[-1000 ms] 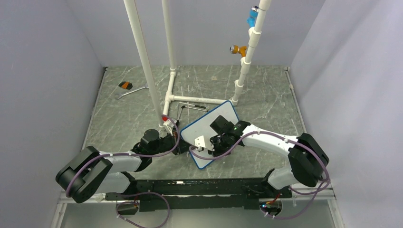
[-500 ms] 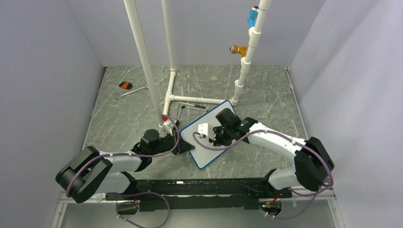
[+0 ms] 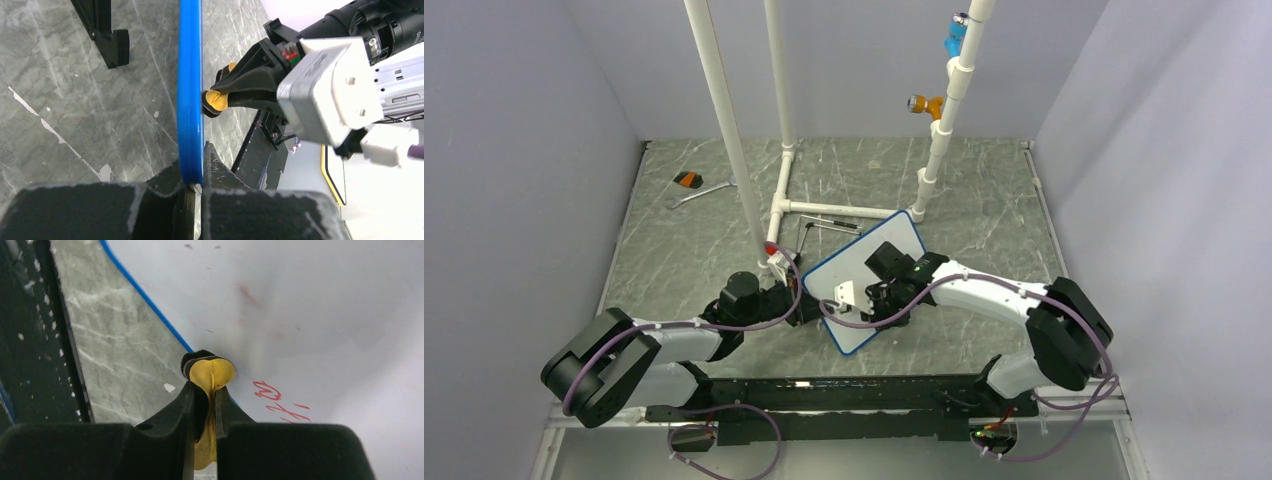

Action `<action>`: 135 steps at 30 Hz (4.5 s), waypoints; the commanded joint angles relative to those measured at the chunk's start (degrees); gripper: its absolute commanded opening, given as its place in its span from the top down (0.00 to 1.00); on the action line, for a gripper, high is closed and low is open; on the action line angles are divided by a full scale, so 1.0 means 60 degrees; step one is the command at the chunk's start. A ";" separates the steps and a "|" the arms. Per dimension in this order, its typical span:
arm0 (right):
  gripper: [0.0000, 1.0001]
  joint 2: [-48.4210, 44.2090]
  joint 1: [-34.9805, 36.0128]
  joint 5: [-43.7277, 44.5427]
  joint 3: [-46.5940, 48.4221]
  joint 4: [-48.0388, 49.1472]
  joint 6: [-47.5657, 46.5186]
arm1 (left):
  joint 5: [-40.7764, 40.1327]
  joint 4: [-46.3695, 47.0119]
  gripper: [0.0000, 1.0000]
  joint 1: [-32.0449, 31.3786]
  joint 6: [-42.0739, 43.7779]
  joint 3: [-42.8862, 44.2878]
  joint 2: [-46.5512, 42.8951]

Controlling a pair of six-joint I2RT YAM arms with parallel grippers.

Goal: Erase the whiteboard
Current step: Erase the whiteboard at the center of the board.

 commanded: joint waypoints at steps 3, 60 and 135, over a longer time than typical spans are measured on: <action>1.00 -0.1225 -0.0566 0.1141 -0.0322 0.2650 0.1227 | 0.1083 0.0767 1.00 -0.0197 -0.0230 0.0194 -0.0058; 1.00 -0.0864 -0.1256 0.1659 -0.0086 0.2619 0.1622 | 0.1158 0.0571 1.00 -0.0269 -0.0133 0.0306 -0.0053; 1.00 -0.1356 -0.1553 0.1973 -0.0538 0.2637 0.0998 | 0.1182 0.0333 1.00 -0.0323 0.0035 0.0333 -0.0205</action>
